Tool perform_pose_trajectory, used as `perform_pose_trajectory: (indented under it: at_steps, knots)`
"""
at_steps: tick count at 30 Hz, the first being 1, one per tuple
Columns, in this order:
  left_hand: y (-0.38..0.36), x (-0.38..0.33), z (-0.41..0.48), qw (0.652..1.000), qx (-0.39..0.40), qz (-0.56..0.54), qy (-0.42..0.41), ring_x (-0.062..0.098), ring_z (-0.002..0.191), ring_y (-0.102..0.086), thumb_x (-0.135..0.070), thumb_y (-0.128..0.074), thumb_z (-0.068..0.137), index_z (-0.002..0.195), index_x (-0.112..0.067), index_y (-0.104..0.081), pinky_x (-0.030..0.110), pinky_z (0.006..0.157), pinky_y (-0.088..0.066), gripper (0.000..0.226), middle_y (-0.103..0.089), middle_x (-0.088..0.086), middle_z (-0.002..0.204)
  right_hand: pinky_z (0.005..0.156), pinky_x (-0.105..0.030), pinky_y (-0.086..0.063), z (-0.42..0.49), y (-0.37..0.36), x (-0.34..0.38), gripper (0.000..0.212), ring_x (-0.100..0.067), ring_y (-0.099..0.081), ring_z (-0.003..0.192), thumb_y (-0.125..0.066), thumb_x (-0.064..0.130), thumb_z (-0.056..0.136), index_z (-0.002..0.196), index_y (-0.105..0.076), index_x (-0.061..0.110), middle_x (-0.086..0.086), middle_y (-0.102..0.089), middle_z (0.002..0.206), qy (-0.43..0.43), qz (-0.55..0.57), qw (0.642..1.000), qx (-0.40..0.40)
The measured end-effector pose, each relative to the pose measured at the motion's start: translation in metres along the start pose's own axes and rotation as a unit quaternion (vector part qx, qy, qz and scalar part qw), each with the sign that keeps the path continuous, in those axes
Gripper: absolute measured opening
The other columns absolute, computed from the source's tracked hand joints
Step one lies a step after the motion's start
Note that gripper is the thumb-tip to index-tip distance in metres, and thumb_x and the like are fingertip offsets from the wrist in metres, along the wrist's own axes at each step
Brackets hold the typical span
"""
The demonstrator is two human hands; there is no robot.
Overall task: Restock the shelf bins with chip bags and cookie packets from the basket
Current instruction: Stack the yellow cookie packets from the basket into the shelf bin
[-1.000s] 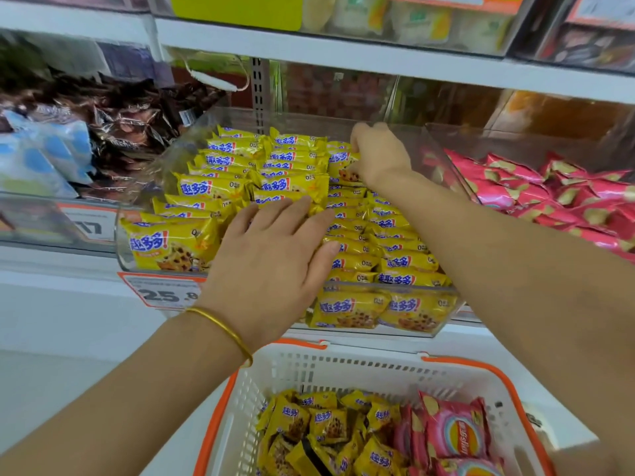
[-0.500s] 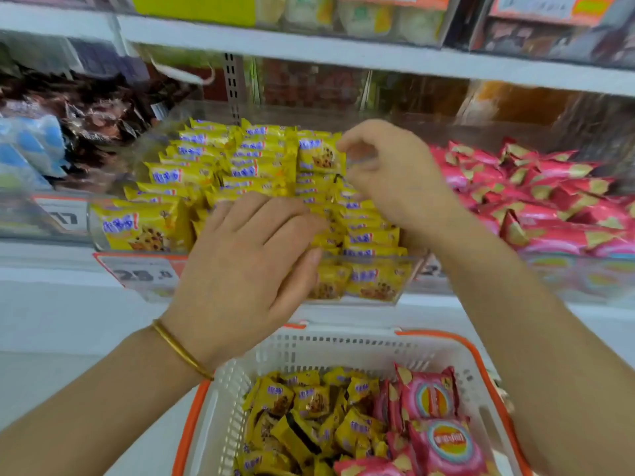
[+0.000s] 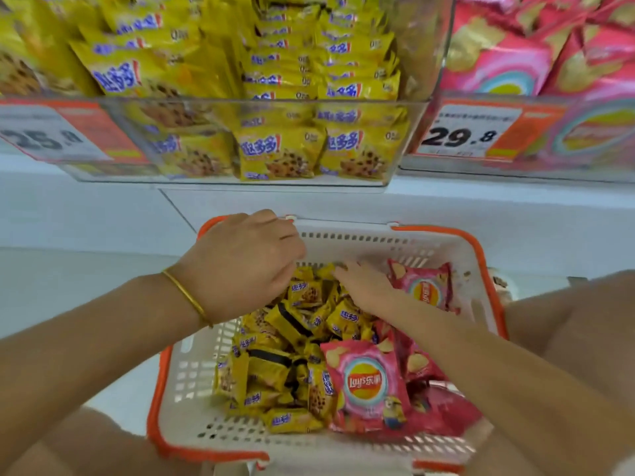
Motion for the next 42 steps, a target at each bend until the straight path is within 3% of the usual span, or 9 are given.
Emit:
perform_pose_trajectory:
  at_steps: [8, 13, 17, 21, 27, 29, 32, 36, 42]
  knots:
    - [-0.013, 0.012, 0.014, 0.998, 0.039, -0.033, 0.024, 0.025, 0.081, -0.062, -0.032, -0.033, 0.082, 0.090, -0.019, -0.068, 0.043, 0.065, -0.056, 0.038, -0.067, 0.000, 0.089, 0.081, -0.043, -0.047, 0.009, -0.008, -0.017, 0.027, -0.032, -0.052, 0.110, -0.050, -0.008, 0.087, 0.109, -0.057, 0.006, -0.013, -0.050, 0.120, -0.032, -0.077, 0.996, -0.034]
    - [-0.025, 0.020, 0.023, 0.986, 0.121, -0.051, 0.100, 0.016, 0.121, -0.045, -0.036, -0.040, 0.096, 0.131, -0.027, -0.048, 0.038, 0.097, -0.042, 0.037, -0.051, -0.004, 0.131, 0.059, -0.032, -0.044, -0.005, 0.051, -0.006, 0.008, -0.022, -0.057, 0.075, -0.051, 0.003, 0.090, 0.085, -0.052, 0.009, -0.007, -0.051, 0.085, -0.018, 0.093, 0.995, -0.017]
    - [-0.027, 0.014, 0.023, 0.969, 0.174, -0.122, 0.123, 0.016, 0.118, -0.049, -0.045, -0.050, 0.093, 0.138, -0.024, -0.041, 0.030, 0.097, -0.040, 0.051, -0.049, -0.001, 0.135, 0.056, -0.023, -0.032, -0.051, 0.120, 0.024, 0.018, -0.012, -0.049, 0.077, -0.065, 0.019, 0.087, 0.102, -0.065, 0.008, 0.002, -0.051, 0.085, 0.040, 0.244, 0.969, -0.016]
    - [-0.005, 0.004, 0.016, 0.962, 0.171, -0.167, 0.130, 0.015, 0.101, -0.054, -0.042, -0.057, 0.090, 0.127, -0.021, -0.051, 0.025, 0.079, -0.041, 0.043, -0.058, 0.001, 0.118, 0.054, -0.009, -0.037, -0.103, 0.166, 0.043, 0.009, 0.004, -0.054, 0.058, -0.070, 0.012, 0.083, 0.089, -0.065, 0.016, 0.010, -0.055, 0.071, 0.057, 0.458, 0.884, -0.071]
    - [0.070, 0.022, 0.006, 0.923, -0.005, -0.350, 0.161, 0.011, 0.068, -0.069, -0.028, -0.064, 0.087, 0.092, -0.009, -0.063, 0.018, 0.061, -0.053, 0.020, -0.061, 0.003, 0.091, 0.081, -0.038, -0.057, -0.151, 0.188, 0.041, 0.041, -0.019, -0.066, 0.090, -0.063, 0.037, 0.078, 0.110, -0.058, 0.012, -0.007, -0.065, 0.106, 0.024, 0.714, 0.692, -0.102]
    - [0.095, 0.028, 0.000, 0.890, -0.083, -0.416, 0.166, 0.011, 0.063, -0.069, -0.025, -0.064, 0.085, 0.096, -0.002, -0.065, 0.031, 0.063, -0.058, 0.026, -0.064, 0.011, 0.088, 0.076, -0.039, -0.059, -0.165, 0.209, 0.053, 0.046, -0.020, -0.069, 0.087, -0.064, 0.035, 0.074, 0.114, -0.056, 0.012, -0.005, -0.067, 0.101, 0.051, 0.692, 0.708, -0.133]
    - [0.134, 0.037, -0.008, 0.849, -0.220, -0.454, 0.155, 0.003, 0.057, -0.063, -0.020, -0.062, 0.088, 0.084, -0.011, -0.063, 0.019, 0.053, -0.054, 0.010, -0.064, 0.007, 0.077, 0.052, -0.029, -0.055, -0.177, 0.262, 0.058, 0.027, -0.019, -0.067, 0.060, -0.066, 0.013, 0.084, 0.108, -0.055, 0.007, -0.002, -0.069, 0.080, 0.072, 0.629, 0.737, -0.239]
    - [0.179, 0.062, -0.029, 0.864, -0.387, -0.275, 0.166, 0.002, 0.098, -0.055, -0.031, -0.057, 0.092, 0.121, -0.018, -0.051, 0.010, 0.080, -0.044, 0.032, -0.057, -0.004, 0.112, 0.045, -0.032, -0.053, -0.168, 0.352, 0.033, 0.029, -0.017, -0.063, 0.052, -0.069, 0.016, 0.085, 0.103, -0.048, 0.009, -0.012, -0.065, 0.082, 0.008, 0.475, 0.779, -0.409]
    - [0.153, 0.079, -0.013, 0.952, -0.242, -0.008, 0.189, 0.033, 0.130, -0.043, -0.049, -0.023, 0.089, 0.132, -0.011, -0.052, 0.051, 0.106, -0.033, 0.063, -0.048, 0.015, 0.139, 0.078, -0.038, -0.044, -0.075, 0.422, 0.014, 0.032, -0.036, -0.057, 0.107, -0.058, 0.007, 0.089, 0.117, -0.043, 0.006, -0.019, -0.057, 0.119, -0.136, 0.098, 0.892, -0.420]
Point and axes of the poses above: each hand's wrist, its own z-axis towards the middle knuckle, its own y-axis out of the back of the hand, x = y × z, the point moved 9 cm from there along z, towards the middle knuckle
